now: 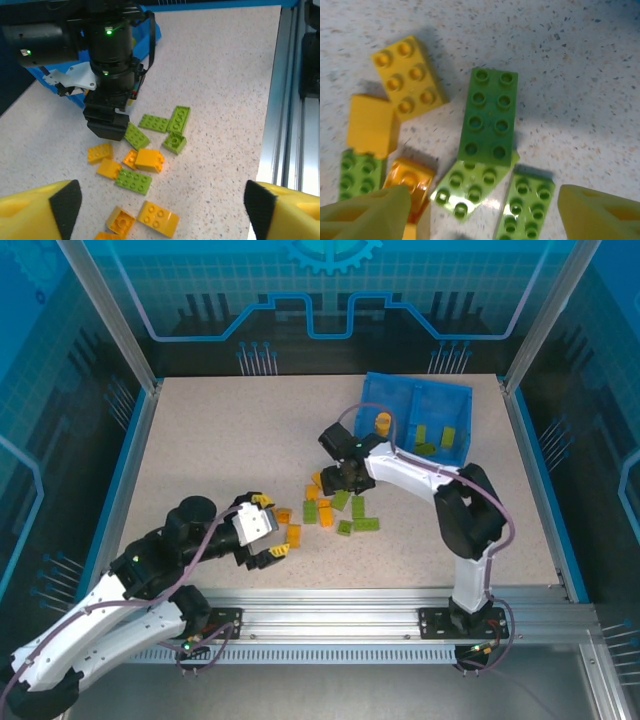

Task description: Sort the legos into containers by color

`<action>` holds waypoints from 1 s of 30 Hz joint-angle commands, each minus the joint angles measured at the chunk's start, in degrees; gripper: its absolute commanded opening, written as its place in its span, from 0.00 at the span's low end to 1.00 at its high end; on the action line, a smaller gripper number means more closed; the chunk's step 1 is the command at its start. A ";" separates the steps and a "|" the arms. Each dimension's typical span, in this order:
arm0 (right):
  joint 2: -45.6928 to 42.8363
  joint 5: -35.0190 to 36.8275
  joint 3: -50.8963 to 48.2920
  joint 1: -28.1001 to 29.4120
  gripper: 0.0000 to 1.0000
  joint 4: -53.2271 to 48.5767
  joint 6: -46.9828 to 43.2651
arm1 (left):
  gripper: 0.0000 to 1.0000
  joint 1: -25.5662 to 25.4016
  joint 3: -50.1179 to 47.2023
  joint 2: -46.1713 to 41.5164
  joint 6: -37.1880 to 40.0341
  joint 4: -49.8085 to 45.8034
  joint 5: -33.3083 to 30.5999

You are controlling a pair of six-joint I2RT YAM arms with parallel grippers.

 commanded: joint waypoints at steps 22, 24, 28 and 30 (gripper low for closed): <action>-4.19 1.87 0.25 -1.98 0.30 1.28 -0.37 | 0.99 1.34 -2.49 0.91 3.99 2.34 -0.61; -8.98 3.04 -2.15 -2.11 0.29 1.73 -0.30 | 0.99 1.73 -2.85 -0.24 3.59 3.38 -0.61; -19.01 8.05 -6.57 -2.80 0.28 2.01 -0.42 | 0.99 2.83 -3.69 -2.06 2.84 5.45 -0.64; -24.91 11.06 -9.43 -4.46 0.28 2.96 -0.57 | 0.99 3.47 -3.96 -2.62 2.28 6.39 -0.48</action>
